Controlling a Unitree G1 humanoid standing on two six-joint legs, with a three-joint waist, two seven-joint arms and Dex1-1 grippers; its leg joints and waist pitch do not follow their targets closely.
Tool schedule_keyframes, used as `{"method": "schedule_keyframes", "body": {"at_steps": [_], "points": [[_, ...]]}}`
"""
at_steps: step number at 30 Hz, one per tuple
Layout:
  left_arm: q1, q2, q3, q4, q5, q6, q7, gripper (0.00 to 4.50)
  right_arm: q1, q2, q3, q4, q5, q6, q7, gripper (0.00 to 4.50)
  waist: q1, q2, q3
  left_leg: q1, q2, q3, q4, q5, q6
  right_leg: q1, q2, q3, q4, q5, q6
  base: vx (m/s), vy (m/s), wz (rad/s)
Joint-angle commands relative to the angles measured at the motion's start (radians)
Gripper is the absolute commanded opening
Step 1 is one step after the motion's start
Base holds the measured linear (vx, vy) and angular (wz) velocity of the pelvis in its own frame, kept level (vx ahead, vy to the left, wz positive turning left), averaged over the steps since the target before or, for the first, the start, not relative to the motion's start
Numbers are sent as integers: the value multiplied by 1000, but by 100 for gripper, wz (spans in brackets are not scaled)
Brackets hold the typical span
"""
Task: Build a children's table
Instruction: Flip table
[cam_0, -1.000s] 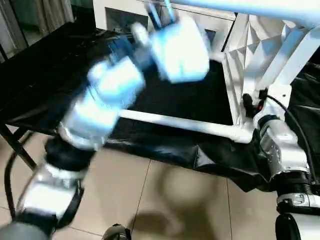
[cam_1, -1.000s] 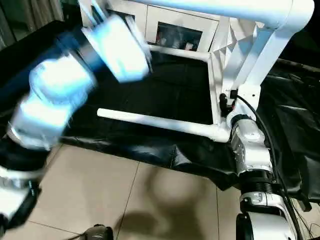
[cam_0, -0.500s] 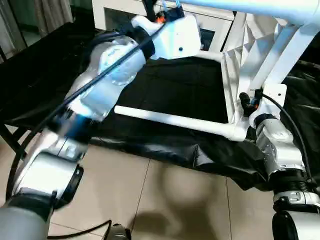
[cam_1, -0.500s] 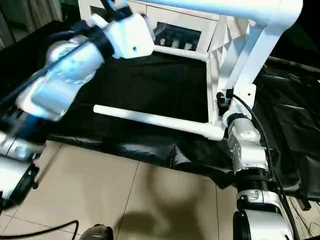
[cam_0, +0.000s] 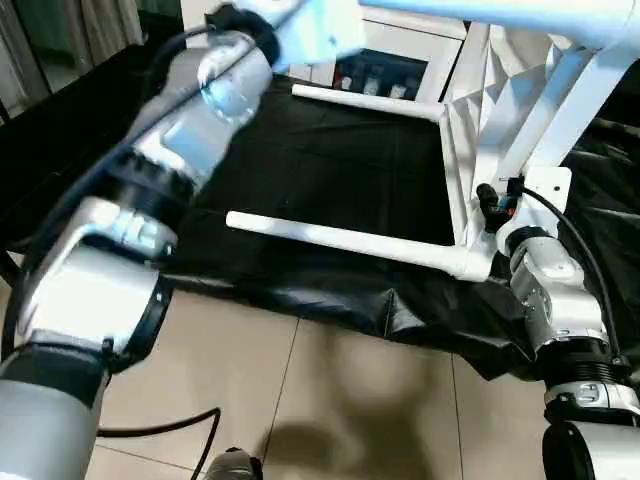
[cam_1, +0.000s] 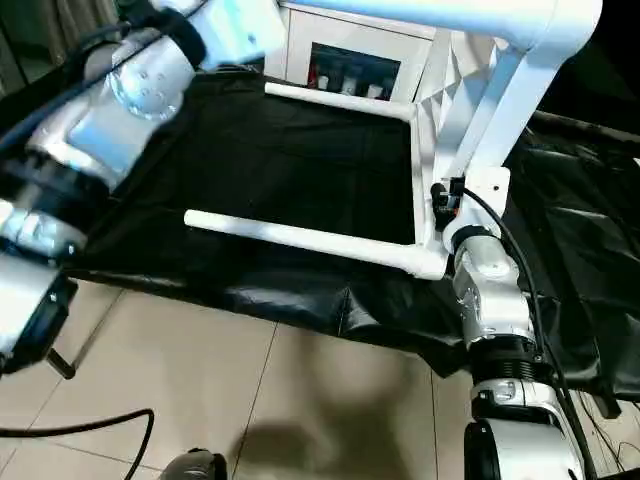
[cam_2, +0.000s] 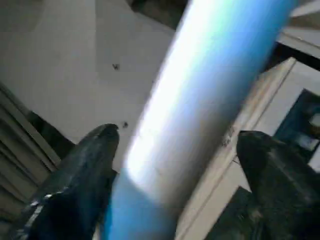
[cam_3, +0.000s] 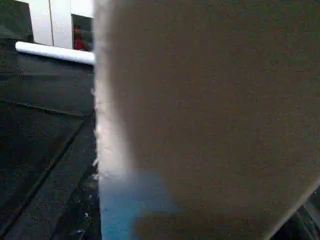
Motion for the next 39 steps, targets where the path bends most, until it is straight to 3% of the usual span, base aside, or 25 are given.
{"method": "schedule_keyframes", "body": {"at_steps": [1, 13, 21, 23, 26, 29, 30, 33, 38, 39], "points": [[-30, -14, 13, 14, -20, -15, 0, 379, 4, -10, 19, -37, -16, -11, 23, 193, 5, 15, -94, 57, 51, -37, -67, -227, -47, 26, -58, 23, -61, 63, -241, 0, 0, 0], [-36, -35, 41, 74, -73, -59, -32, 288, -15, -62, 27, -61, -34, -31, 67, 193, 8, 10, -92, 55, 51, -36, -67, -235, -35, 28, -60, 23, -64, 43, -249, 0, 0, 0], [-2, -49, 141, 43, -203, -34, -87, 256, -68, -166, 16, -97, -65, -29, 91, 193, 15, 7, -91, 51, 47, -30, -59, -190, 8, 32, -61, 24, -65, 35, -261, 0, 0, 0], [7, -58, 173, 38, -243, -24, -88, 255, -96, -198, 19, -96, -79, -33, 98, 193, 16, 12, -92, 46, 46, -28, -55, -163, 29, 35, -63, 25, -64, 38, -268, 0, 0, 0], [23, -79, 237, 27, -304, -1, -73, 252, -192, -289, 33, -66, -122, -58, 121, 193, 21, 12, -102, 37, 40, -23, -40, -77, 79, 34, -54, 24, -48, 129, -278, 0, 0, 0], [30, -90, 274, 15, -344, 16, -73, 251, -241, -320, 40, -40, -137, -74, 130, 193, 27, 17, -102, 32, 38, -21, -35, -56, 107, 29, -53, 23, -45, 154, -287, 0, 0, 0], [42, -97, 297, -3, -369, 40, -74, 250, -285, -341, 48, -22, -143, -83, 140, 192, 27, 10, -99, 35, 40, -18, -35, -80, 106, 25, -49, 22, -49, 118, -287, 0, 0, 0], [97, -116, 336, -68, -424, 103, -93, 246, -393, -381, 64, 15, -156, -101, 165, 190, 26, 17, -99, 35, 46, -20, -35, -97, 103, 22, -51, 21, -48, 78, -300, 0, 0, 0], [214, -165, 370, -192, -490, 213, -124, 244, -511, -406, 98, 77, -189, -129, 194, 189, 25, 19, -97, 39, 53, -22, -36, -116, 88, 13, -50, 21, -50, 46, -291, 0, 0, 0], [267, -187, 377, -240, -515, 258, -132, 243, -564, -407, 113, 112, -203, -146, 204, 189, 24, 18, -98, 39, 54, -23, -35, -123, 78, 12, -51, 19, -46, 40, -287, 0, 0, 0]]}}
